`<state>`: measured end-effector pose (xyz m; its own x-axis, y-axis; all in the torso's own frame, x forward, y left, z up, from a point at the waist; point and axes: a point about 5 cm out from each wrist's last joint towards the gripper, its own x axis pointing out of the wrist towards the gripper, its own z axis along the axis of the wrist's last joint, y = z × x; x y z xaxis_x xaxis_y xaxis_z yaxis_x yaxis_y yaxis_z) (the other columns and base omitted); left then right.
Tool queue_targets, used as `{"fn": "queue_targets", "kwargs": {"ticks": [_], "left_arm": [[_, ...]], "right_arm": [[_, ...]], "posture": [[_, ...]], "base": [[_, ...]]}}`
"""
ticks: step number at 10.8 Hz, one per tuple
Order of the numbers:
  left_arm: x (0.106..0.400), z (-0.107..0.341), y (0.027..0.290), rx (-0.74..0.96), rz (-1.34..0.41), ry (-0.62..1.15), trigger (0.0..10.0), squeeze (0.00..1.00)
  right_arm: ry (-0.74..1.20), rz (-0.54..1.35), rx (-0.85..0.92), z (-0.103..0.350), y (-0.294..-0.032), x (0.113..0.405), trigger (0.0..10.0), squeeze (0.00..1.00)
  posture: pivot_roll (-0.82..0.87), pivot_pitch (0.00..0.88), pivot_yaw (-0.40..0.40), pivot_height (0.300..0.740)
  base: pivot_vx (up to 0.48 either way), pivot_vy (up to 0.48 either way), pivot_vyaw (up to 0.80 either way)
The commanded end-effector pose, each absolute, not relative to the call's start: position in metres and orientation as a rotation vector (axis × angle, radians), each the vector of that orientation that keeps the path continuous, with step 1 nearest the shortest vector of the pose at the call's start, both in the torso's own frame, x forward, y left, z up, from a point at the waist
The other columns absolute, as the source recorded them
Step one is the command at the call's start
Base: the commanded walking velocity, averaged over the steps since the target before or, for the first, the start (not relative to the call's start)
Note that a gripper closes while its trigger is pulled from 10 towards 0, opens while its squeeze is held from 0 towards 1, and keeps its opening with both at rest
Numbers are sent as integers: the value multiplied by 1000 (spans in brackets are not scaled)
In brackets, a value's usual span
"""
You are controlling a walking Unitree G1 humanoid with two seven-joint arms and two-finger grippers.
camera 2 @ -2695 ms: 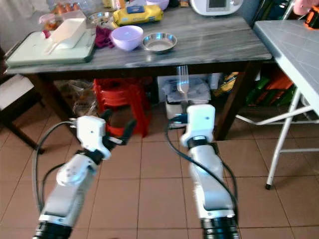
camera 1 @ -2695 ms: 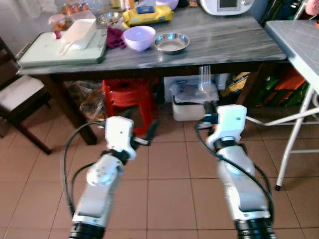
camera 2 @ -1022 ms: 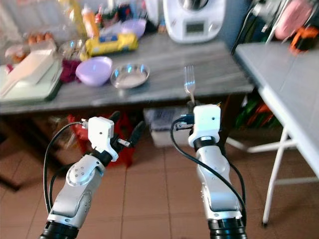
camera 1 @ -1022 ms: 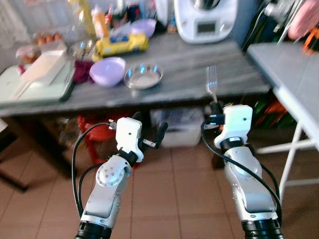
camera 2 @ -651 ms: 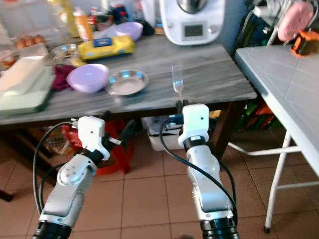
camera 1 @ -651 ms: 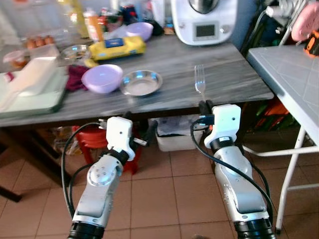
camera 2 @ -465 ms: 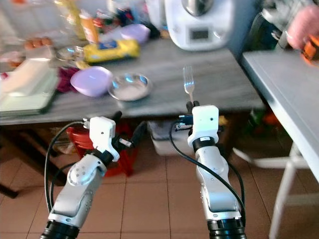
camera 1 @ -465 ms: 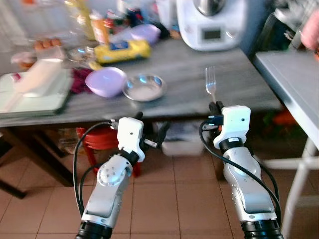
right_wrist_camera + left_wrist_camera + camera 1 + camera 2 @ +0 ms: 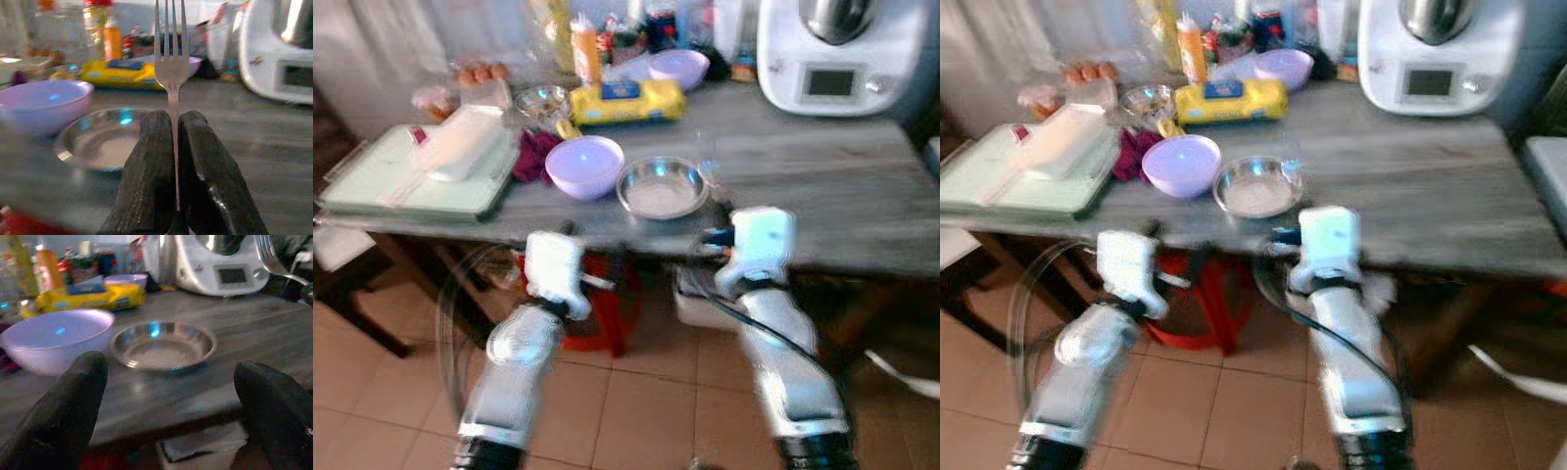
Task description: Setting the table
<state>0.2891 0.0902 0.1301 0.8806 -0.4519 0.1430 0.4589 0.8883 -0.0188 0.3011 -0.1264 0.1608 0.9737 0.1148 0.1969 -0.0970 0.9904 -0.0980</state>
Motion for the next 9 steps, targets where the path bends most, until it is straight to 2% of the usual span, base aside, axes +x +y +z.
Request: {"fn": "queue_targets", "kwargs": {"ticks": [1, 3, 5, 7, 9], "left_arm": [[291, 133, 98, -33, -462, -148, 10000, 0], [290, 133, 97, -31, -466, -149, 10000, 0], [291, 133, 97, -29, -466, -149, 10000, 0], [291, 133, 98, -30, -458, -147, 10000, 0], [289, 134, 100, -37, -459, -151, 10000, 0]], "right_arm": [[-231, 125, -70, 167, -119, 301, 10000, 0], [-221, 115, -42, 166, -121, 302, 10000, 0], [-228, 116, -46, 168, -121, 303, 10000, 0], [-231, 120, -47, 168, -120, 303, 10000, 0], [-234, 124, -48, 168, -119, 303, 10000, 0]], "posture": [[-15, 97, 69, 740], [-15, 95, 69, 740], [-15, 92, 67, 740], [-11, 89, 65, 740], [-10, 93, 66, 740]], "base": [[352, 0, 0], [352, 0, 0], [345, 0, -559], [319, 0, 0], [0, 0, 0]]}}
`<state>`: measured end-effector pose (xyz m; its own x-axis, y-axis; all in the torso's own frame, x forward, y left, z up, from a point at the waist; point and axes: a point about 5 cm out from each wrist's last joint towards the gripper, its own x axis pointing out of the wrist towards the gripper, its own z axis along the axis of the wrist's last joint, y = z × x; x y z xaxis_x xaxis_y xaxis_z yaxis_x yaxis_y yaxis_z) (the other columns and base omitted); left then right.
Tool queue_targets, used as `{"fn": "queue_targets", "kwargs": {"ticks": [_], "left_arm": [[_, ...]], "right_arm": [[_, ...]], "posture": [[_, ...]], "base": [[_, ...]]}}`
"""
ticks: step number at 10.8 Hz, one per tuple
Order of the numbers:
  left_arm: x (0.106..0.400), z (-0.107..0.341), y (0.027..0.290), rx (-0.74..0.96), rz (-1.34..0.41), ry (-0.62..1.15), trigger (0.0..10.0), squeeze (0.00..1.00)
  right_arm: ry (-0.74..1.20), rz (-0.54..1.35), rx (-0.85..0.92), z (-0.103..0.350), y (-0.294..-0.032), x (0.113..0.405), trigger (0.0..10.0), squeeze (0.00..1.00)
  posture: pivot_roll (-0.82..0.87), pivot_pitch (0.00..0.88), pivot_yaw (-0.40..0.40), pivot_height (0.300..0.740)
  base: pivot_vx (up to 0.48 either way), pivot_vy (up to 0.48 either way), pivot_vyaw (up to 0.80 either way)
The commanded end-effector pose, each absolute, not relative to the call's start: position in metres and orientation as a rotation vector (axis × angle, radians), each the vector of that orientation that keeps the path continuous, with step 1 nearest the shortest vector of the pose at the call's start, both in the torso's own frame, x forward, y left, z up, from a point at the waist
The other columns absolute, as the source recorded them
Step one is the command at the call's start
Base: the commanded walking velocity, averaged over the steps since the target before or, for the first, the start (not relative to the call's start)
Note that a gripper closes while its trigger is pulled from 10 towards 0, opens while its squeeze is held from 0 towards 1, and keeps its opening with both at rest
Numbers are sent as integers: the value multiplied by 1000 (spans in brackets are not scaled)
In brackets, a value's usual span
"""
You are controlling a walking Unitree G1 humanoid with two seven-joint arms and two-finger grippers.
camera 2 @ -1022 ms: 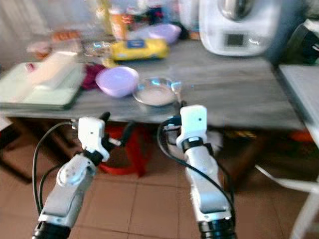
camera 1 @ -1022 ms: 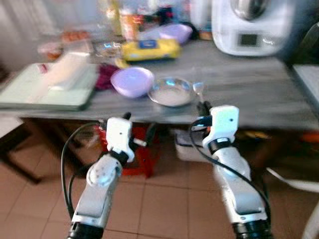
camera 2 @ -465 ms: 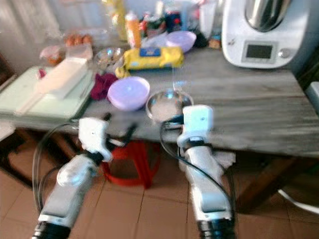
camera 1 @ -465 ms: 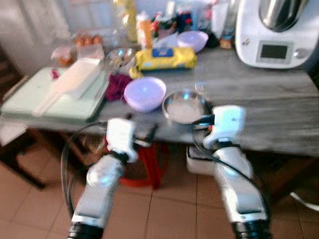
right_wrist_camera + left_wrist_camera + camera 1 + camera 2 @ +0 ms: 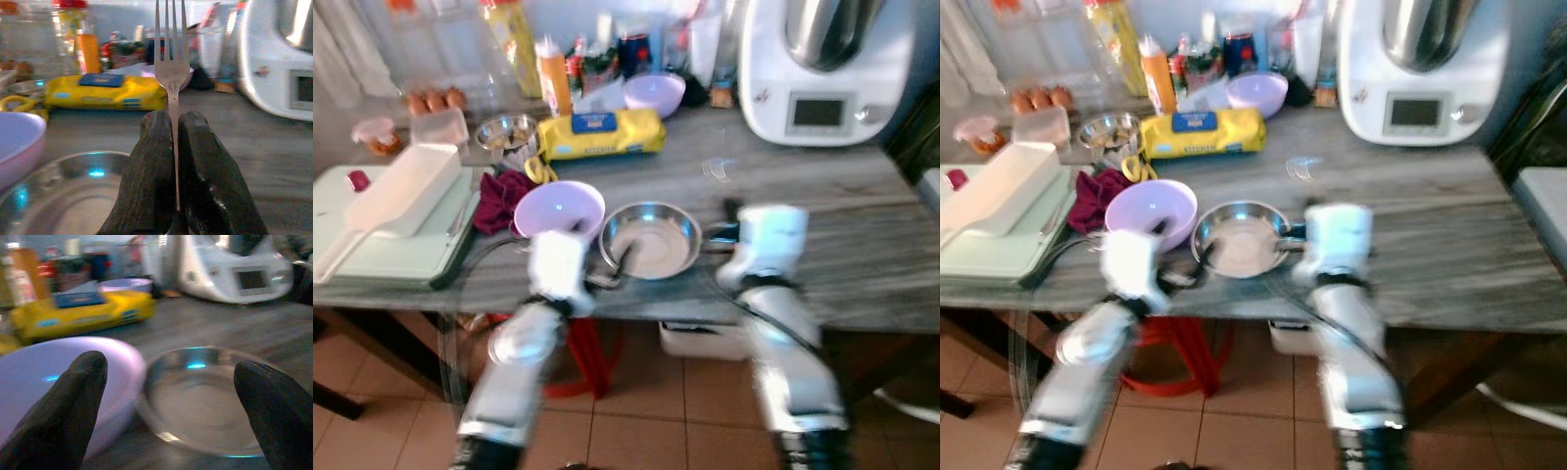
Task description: Setting the table
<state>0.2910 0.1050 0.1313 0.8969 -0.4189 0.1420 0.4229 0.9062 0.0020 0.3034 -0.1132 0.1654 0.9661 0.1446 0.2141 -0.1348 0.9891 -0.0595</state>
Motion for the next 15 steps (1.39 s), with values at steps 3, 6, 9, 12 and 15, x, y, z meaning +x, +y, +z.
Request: {"fn": "queue_targets", "kwargs": {"ticks": [3, 6, 9, 12, 15], "left_arm": [[286, 130, 111, -29, -420, -123, 10000, 0], [269, 128, 125, -62, -488, -109, 10000, 0], [250, 130, 120, -64, -746, -50, 10000, 0], [245, 124, 123, -63, -774, -13, 10000, 0], [241, 125, 117, -82, -803, 1, 10000, 0]], "right_arm": [[-230, 114, -51, 167, -120, 301, 10000, 0], [-228, 19, -82, 166, -138, 296, 10000, 0], [-158, -61, -69, 159, -156, 290, 10000, 0], [-58, -79, -15, 148, -163, 289, 10000, 0], [38, -109, 31, 136, -176, 289, 10000, 0]], "posture": [[-14, 104, 72, 740], [-17, 113, 71, 740], [-24, 126, 61, 740], [-41, 142, 60, 740], [-46, 154, 58, 740]], "base": [[0, 0, 0], [0, 0, 0], [0, 0, 0], [0, 0, 0], [0, 0, 0]]}}
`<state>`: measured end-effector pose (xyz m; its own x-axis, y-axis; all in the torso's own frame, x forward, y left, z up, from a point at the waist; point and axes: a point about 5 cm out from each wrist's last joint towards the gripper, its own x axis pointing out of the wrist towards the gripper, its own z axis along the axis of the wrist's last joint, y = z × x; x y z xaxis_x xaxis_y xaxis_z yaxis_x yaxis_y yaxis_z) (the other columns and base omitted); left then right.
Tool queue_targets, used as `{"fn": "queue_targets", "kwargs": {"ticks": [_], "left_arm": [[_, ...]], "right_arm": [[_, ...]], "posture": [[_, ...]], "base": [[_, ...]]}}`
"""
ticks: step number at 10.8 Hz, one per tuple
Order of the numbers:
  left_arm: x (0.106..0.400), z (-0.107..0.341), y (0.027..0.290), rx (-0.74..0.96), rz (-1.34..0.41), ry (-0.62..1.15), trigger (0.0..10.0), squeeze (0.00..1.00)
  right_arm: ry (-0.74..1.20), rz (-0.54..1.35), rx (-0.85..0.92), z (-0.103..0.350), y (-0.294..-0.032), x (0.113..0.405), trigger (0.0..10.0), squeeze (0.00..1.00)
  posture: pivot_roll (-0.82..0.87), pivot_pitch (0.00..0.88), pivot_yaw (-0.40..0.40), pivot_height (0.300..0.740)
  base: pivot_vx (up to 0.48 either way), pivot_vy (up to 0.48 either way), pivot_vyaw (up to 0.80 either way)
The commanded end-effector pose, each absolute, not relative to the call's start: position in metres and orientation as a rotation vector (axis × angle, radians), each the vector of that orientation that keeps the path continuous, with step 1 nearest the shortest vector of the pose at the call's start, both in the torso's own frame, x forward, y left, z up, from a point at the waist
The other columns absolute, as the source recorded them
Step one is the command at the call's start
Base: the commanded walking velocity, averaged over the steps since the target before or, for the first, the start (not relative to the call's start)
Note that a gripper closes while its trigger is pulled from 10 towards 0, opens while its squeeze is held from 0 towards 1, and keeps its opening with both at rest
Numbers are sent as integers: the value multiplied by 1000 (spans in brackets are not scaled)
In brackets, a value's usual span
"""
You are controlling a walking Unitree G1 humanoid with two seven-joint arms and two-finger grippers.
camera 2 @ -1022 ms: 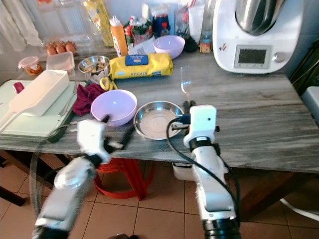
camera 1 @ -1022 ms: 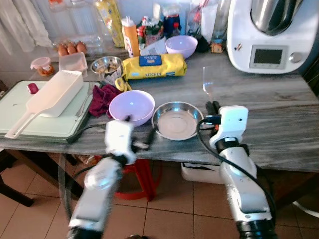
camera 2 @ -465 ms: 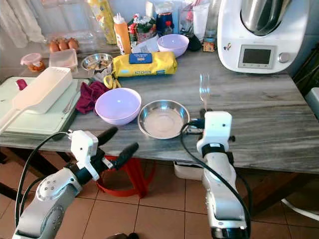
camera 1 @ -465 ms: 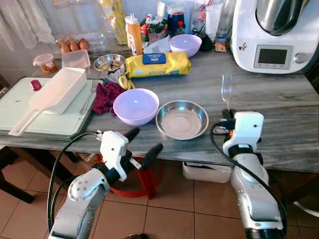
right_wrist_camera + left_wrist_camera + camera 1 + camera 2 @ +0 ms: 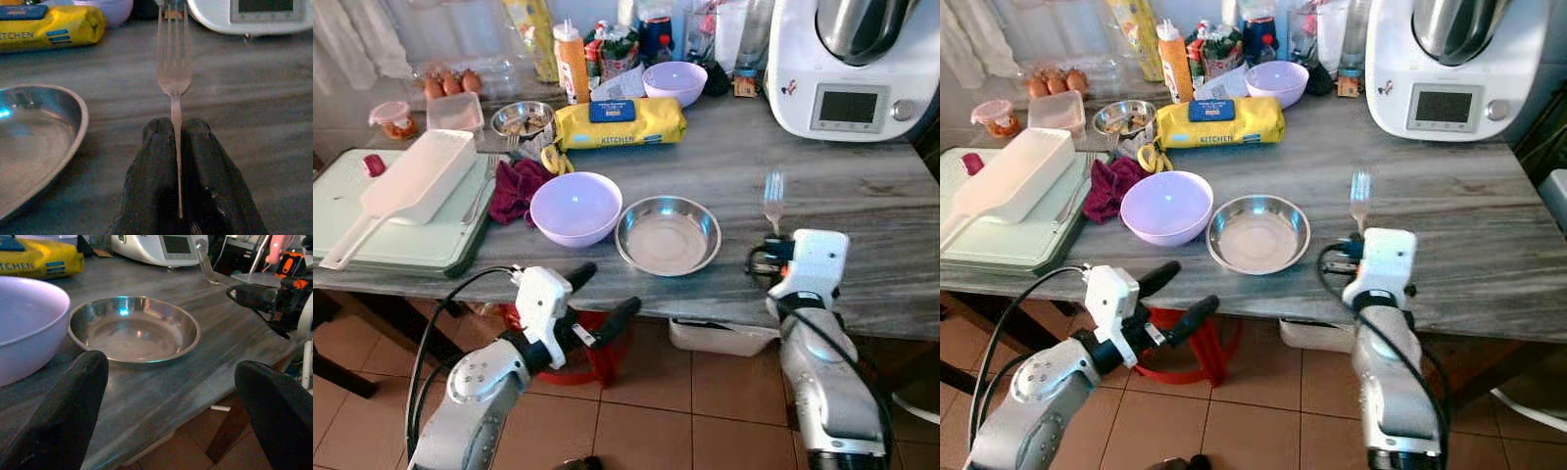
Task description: Setting the table
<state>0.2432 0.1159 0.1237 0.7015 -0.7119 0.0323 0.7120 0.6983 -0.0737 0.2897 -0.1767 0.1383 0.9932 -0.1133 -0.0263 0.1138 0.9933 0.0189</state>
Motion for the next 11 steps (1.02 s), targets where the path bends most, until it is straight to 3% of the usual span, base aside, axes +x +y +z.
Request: {"fn": "queue_targets", "kwargs": {"ticks": [1, 11], "left_arm": [[239, 124, 115, -90, -811, 7, 10000, 0], [241, 125, 106, -83, -809, -5, 10000, 0]], "right_arm": [[65, -96, 37, 133, -176, 291, 10000, 0], [158, -32, 54, 129, -174, 315, 10000, 0]], "posture": [[-45, 159, 58, 740], [-45, 171, 53, 740]], "base": [[0, 0, 0], [0, 0, 0]]}}
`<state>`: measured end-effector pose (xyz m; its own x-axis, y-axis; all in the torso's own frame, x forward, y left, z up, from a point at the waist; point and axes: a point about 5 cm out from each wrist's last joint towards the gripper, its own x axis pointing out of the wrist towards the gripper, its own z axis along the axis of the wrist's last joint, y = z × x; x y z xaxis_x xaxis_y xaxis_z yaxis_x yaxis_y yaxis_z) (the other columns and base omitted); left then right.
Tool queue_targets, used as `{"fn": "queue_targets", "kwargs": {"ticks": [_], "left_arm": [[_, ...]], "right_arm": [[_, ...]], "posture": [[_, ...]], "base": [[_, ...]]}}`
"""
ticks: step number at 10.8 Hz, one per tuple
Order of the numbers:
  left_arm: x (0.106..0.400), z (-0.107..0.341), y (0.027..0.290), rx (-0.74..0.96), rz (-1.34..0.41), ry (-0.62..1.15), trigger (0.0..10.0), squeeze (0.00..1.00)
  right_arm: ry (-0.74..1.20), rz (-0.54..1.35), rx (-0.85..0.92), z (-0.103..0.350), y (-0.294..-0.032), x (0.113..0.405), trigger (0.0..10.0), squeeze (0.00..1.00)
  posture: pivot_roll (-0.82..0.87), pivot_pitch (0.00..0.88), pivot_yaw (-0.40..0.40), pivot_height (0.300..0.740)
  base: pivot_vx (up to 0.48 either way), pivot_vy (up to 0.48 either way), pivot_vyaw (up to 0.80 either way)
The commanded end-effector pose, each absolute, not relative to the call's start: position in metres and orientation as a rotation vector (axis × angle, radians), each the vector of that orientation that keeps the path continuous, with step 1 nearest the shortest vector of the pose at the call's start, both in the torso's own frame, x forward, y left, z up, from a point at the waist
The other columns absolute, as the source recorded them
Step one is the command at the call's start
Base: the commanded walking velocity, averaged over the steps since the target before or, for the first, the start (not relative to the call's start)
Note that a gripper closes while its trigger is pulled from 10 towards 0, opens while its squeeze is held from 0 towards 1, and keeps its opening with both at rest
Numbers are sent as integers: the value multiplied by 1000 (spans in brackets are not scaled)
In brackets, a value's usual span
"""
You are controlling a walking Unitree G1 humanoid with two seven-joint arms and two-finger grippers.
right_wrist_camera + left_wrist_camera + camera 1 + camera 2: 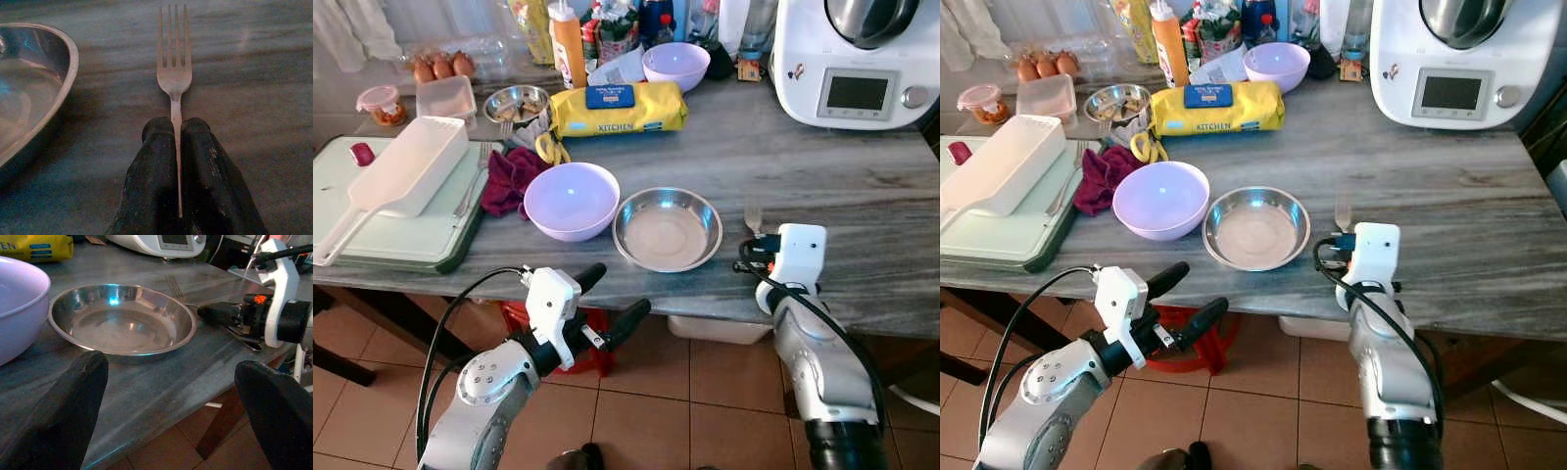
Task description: Setting the table
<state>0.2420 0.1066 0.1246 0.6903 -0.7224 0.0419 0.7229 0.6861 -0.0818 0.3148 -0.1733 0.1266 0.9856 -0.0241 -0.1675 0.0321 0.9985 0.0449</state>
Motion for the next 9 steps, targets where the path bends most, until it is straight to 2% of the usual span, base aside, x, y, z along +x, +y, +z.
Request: {"fn": "queue_targets", "kwargs": {"ticks": [1, 9], "left_arm": [[241, 124, 106, -83, -808, -4, 10000, 0], [241, 125, 104, -78, -807, -7, 10000, 0]], "right_arm": [[163, -19, 55, 128, -171, 317, 10000, 0], [157, -7, 141, 126, -158, 325, 10000, 0]], "posture": [[-43, 170, 52, 740], [-37, 167, 54, 740]], "base": [[0, 0, 0], [0, 0, 0]]}}
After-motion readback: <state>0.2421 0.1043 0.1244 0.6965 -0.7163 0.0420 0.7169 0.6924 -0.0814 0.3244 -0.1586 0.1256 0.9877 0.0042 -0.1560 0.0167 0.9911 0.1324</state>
